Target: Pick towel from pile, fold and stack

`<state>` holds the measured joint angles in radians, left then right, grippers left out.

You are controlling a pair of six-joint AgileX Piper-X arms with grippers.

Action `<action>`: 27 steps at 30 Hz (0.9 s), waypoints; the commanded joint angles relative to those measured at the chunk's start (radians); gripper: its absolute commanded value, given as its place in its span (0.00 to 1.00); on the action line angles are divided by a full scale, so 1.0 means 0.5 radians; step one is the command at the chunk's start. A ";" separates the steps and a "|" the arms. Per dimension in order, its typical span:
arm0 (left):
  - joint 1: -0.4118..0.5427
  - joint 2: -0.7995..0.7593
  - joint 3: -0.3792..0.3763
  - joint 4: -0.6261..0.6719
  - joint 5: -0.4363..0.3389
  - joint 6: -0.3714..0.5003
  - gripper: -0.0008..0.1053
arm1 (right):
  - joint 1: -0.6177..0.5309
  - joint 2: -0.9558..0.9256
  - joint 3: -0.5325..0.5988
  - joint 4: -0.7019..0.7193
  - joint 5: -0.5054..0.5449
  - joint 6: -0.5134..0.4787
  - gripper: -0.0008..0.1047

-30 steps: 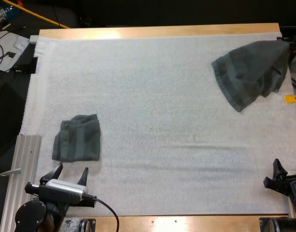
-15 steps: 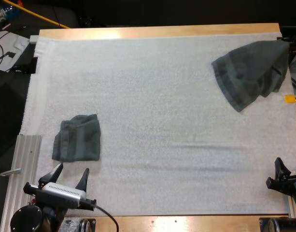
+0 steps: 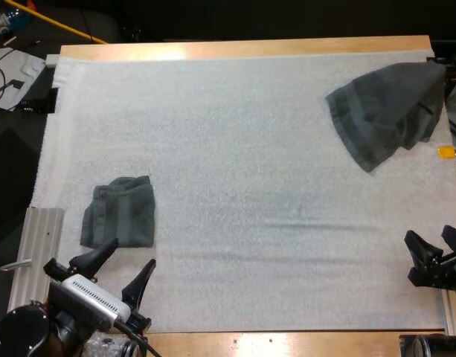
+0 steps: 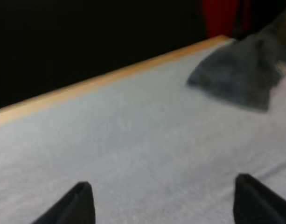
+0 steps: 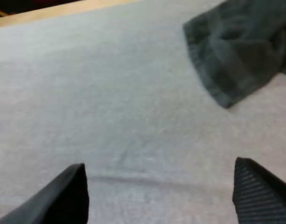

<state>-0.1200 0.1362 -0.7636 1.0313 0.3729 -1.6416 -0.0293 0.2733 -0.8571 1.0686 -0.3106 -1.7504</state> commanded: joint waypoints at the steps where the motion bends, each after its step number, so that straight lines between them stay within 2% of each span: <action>1: -0.116 0.109 -0.096 -0.039 0.031 -0.018 0.58 | -0.001 0.111 -0.138 0.025 -0.165 -0.037 0.61; 3: -0.104 0.090 -0.085 -0.039 0.039 -0.013 0.58 | -0.002 0.087 -0.104 0.002 -0.100 -0.024 0.60; 8: -0.225 0.187 -0.141 -0.077 0.056 -0.004 0.58 | 0.000 0.240 -0.165 -0.058 -0.079 0.033 0.60; 15: -0.264 0.253 -0.145 -0.120 0.061 -0.004 0.58 | -0.008 0.597 -0.184 -0.307 -0.018 0.284 0.60; 26: -0.255 0.313 -0.155 -0.132 0.109 -0.016 0.58 | 0.020 1.383 -0.217 -0.843 0.039 0.674 0.59; 27: -0.259 0.313 -0.153 -0.130 0.101 -0.017 0.58 | 0.012 1.350 -0.230 -0.789 0.039 0.670 0.60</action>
<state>-0.2449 0.2857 -0.8314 0.9825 0.4139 -1.6416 -0.0267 0.8885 -0.9502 0.7222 -0.2988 -1.4588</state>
